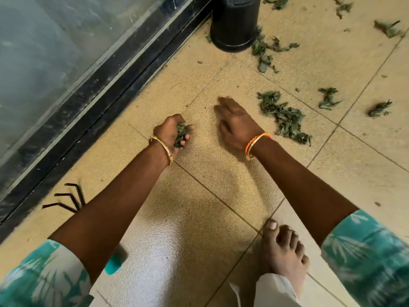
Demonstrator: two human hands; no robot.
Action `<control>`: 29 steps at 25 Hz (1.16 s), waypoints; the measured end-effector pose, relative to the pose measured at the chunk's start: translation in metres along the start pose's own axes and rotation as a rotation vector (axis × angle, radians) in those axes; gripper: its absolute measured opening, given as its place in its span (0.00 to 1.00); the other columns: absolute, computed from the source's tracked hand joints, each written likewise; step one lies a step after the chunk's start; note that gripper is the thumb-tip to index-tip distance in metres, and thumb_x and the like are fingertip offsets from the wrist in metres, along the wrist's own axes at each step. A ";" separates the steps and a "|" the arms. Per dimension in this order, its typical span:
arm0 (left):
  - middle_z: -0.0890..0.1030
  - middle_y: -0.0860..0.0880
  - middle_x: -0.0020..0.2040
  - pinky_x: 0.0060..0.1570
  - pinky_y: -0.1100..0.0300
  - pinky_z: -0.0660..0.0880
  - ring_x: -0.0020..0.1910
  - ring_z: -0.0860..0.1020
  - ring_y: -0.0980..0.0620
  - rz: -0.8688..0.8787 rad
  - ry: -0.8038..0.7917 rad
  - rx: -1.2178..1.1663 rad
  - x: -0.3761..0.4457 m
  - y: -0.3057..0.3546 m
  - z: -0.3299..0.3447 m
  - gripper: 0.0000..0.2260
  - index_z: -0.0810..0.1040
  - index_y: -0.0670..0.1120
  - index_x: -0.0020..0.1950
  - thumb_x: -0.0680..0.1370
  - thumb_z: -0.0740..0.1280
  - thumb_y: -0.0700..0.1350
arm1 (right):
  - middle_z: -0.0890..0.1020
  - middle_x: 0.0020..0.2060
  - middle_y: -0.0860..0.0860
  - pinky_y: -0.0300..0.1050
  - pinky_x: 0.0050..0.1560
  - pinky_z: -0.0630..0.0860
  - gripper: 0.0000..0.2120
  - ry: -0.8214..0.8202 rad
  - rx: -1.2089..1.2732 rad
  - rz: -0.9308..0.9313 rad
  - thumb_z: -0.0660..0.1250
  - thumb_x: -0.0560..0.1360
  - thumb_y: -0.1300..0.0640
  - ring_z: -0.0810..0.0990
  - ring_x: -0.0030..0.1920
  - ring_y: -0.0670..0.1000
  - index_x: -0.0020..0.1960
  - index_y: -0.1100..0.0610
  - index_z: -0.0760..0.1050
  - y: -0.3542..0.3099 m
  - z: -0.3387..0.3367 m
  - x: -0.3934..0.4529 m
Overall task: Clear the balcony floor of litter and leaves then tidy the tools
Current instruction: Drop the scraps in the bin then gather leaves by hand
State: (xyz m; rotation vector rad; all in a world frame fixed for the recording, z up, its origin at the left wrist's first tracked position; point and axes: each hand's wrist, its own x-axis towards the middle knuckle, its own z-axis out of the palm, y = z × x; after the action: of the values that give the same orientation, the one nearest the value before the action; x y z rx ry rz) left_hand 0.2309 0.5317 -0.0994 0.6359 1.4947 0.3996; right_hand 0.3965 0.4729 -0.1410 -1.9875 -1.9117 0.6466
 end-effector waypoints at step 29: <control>0.77 0.48 0.30 0.20 0.69 0.66 0.20 0.72 0.56 0.064 -0.334 0.281 -0.031 -0.019 0.095 0.07 0.77 0.40 0.39 0.77 0.64 0.35 | 0.65 0.69 0.60 0.52 0.65 0.68 0.25 0.120 -0.029 0.322 0.66 0.74 0.60 0.65 0.68 0.62 0.70 0.57 0.67 0.056 -0.073 -0.051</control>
State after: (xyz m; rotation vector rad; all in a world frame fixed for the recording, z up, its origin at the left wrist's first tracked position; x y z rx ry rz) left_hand 0.3202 0.4845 -0.0900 0.9267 1.2205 0.1214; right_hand 0.4815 0.4250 -0.1022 -2.3204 -1.5549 0.5639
